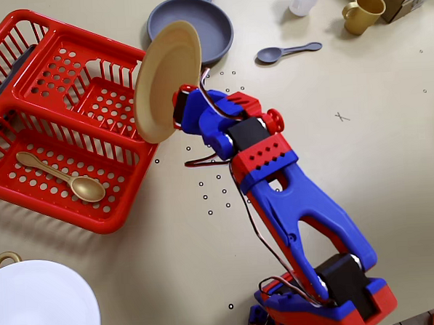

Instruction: Grasp the plate, place it on the cross drawn on the table.

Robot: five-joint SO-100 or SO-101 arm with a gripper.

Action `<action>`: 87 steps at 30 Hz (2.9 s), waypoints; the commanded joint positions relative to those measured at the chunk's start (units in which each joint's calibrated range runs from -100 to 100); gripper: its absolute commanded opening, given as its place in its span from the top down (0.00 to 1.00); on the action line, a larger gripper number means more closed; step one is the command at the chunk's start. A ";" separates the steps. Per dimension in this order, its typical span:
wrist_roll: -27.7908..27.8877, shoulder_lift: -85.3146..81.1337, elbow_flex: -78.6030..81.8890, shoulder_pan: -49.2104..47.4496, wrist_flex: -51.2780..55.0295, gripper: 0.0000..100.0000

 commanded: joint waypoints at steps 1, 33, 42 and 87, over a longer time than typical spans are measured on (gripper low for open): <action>-1.95 -2.58 -5.67 -0.56 -1.48 1.00; -8.25 -19.31 -16.46 8.78 4.07 1.00; -8.89 -23.79 -14.82 23.64 13.09 1.00; -14.90 29.88 -51.09 59.24 8.98 0.99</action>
